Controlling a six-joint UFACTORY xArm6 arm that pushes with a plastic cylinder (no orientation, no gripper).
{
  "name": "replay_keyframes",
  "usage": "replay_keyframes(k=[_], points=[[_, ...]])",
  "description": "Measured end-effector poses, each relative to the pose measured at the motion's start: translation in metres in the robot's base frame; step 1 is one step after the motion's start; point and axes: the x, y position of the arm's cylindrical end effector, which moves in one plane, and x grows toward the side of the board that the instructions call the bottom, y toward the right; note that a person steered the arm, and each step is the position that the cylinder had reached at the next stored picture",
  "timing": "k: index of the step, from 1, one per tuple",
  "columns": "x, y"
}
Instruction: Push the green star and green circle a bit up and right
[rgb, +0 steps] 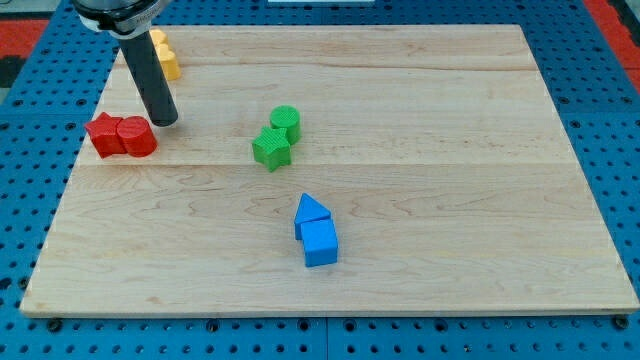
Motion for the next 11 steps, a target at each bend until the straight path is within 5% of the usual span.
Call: replay_keyframes(k=[7, 11], points=[[0.014, 0.018], [0.096, 0.065]])
